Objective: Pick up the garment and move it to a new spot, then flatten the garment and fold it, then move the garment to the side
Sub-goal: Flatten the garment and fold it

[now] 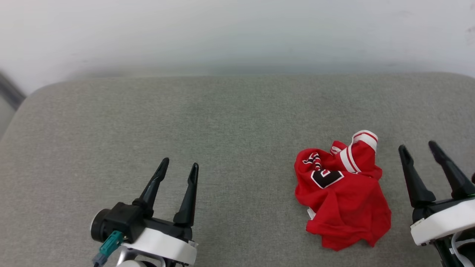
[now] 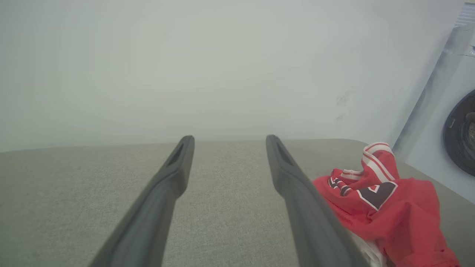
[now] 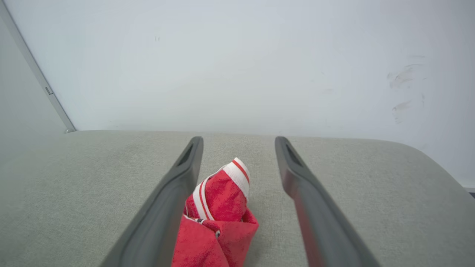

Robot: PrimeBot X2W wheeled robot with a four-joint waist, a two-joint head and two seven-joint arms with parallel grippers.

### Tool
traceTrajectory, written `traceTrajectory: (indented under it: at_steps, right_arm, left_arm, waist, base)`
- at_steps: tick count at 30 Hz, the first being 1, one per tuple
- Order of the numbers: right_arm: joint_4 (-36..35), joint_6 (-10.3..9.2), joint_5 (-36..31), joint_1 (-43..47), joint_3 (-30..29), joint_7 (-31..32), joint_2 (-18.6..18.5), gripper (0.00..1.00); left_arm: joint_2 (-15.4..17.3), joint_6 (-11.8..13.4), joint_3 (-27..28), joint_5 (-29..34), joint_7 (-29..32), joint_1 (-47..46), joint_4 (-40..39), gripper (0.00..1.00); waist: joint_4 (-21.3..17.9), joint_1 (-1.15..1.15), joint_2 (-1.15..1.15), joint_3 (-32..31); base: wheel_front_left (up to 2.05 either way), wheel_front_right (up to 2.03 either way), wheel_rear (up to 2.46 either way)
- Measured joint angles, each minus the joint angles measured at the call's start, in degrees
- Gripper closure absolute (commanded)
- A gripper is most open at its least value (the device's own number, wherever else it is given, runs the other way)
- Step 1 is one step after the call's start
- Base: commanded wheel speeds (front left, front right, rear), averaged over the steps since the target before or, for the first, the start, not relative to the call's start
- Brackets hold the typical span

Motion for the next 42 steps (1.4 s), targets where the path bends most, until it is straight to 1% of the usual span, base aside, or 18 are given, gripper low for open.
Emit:
traceTrajectory:
  at_steps: [2, 4, 6, 8, 10, 13, 16, 19, 21, 25, 28, 31, 36, 40, 41, 42]
  right_arm:
    - [-0.66, 0.00, -1.15, 0.04, -0.19, -4.23, 0.81, 0.00]
    - [-0.93, 0.00, -2.76, 0.07, 0.14, -7.16, 1.22, 0.00]
    - [-0.80, 0.00, -3.46, 0.08, 0.02, -9.06, 1.88, 0.00]
    - [-0.60, 0.00, -3.98, 0.04, -0.02, -10.10, 2.13, 0.00]
    - [-0.24, 0.00, -4.68, -0.05, -0.12, -10.80, 2.21, 0.00]
    - [0.14, 0.00, -5.46, -0.63, -0.20, -11.49, 2.46, 0.00]
    - [0.18, 0.00, -6.22, -2.05, -0.20, -11.95, 2.86, 0.00]
    - [0.18, 0.01, -6.57, -3.62, 0.35, -12.46, 3.48, 0.00]
    - [0.44, 0.00, -6.65, -4.05, 0.57, -12.70, 4.22, 0.00]
    - [1.49, 0.00, -7.30, -4.70, 1.40, -13.54, 5.26, 0.00]
    - [2.54, 0.00, -7.44, -4.92, 2.02, -14.41, 6.10, 0.00]
    - [3.44, 0.00, -7.77, -5.61, 2.91, -14.97, 6.59, 0.00]
    - [4.75, 0.00, -7.86, -6.26, 3.82, -15.68, 7.14, 0.00]
    - [5.36, 0.00, -7.86, -6.26, 3.78, -15.96, 7.24, 0.00]
    - [5.48, 0.00, -7.89, -6.26, 3.76, -16.12, 7.26, 0.00]
    - [5.61, 0.00, -7.94, -6.26, 3.65, -16.17, 7.26, 0.00]
  left_arm:
    - [0.08, 0.00, -1.04, -0.75, 0.01, -0.36, 0.11, 0.00]
    - [0.57, 0.00, -3.04, -1.78, 0.00, -1.70, 0.55, 0.00]
    - [1.48, 0.00, -5.64, -3.39, 0.07, -3.93, 1.97, 0.00]
    - [2.56, 0.00, -8.87, -5.04, 2.23, -7.30, 2.98, 0.00]
    - [3.46, 0.00, -12.61, -8.24, 7.34, -11.90, 4.11, 0.00]
    - [5.17, 0.00, -18.33, -13.61, 17.53, -19.46, 6.26, 0.00]
    - [6.46, 0.00, -22.99, -19.15, 27.83, -28.74, 8.24, 0.00]
    - [7.68, 0.00, -27.21, -24.40, 38.22, -36.09, 11.35, 0.00]
    - [7.79, 0.00, -28.24, -27.94, 43.42, -40.46, 13.89, 0.00]
    - [8.38, 0.00, -32.01, -31.09, 51.10, -46.87, 18.53, 0.00]
    - [7.95, 0.00, -33.97, -32.79, 53.60, -49.26, 21.82, 0.00]
    - [7.95, 0.00, -35.91, -31.58, 53.73, -51.44, 25.33, 0.00]
    - [6.89, 0.00, -38.67, -30.70, 52.09, -51.81, 31.01, 0.00]
    - [6.70, 0.00, -41.81, -29.95, 50.15, -51.35, 33.81, 0.00]
    - [6.56, 0.00, -42.23, -30.65, 49.51, -50.84, 34.10, 0.40]
    - [6.35, 0.00, -42.58, -31.30, 48.33, -50.38, 34.17, 0.97]
  waist:
    - [-0.69, 0.00, 0.00, 0.55]
    - [-1.40, 0.00, 0.00, 1.18]
    - [-2.06, 0.00, 0.00, 1.96]
    - [-2.68, 0.00, 0.00, 2.77]
    - [-3.30, 0.00, 0.00, 3.63]
    - [-4.28, 0.00, 0.00, 4.84]
    - [-5.25, 0.00, 0.00, 6.34]
    - [-6.51, 0.01, 0.00, 7.99]
    - [-7.54, 0.00, 0.00, 9.04]
    - [-9.73, 0.01, 0.00, 11.26]
    - [-11.40, 0.01, 0.00, 12.76]
    - [-12.99, 0.01, 0.00, 14.07]
    - [-15.08, 0.01, 0.00, 15.60]
    - [-15.57, 0.01, 0.00, 15.92]
    - [-15.48, 0.01, 0.00, 15.88]
    - [-15.29, 0.00, 0.00, 15.80]
  base:
    - [0.00, 0.00, 0.00]
    - [0.00, 0.00, 0.00]
    - [0.00, 0.00, 0.00]
    - [0.00, 0.00, 0.00]
    - [0.00, 0.00, 0.00]
    - [0.00, 0.00, 0.00]
    - [0.00, 0.00, 0.00]
    - [0.00, 0.00, 0.00]
    - [0.00, 0.00, 0.00]
    - [0.00, 0.00, 0.00]
    - [0.00, 0.00, 0.00]
    - [0.00, 0.00, 0.00]
    - [0.00, 0.00, 0.00]
    - [0.00, 0.00, 0.00]
    - [0.00, 0.00, 0.00]
    - [0.00, 0.00, 0.00]
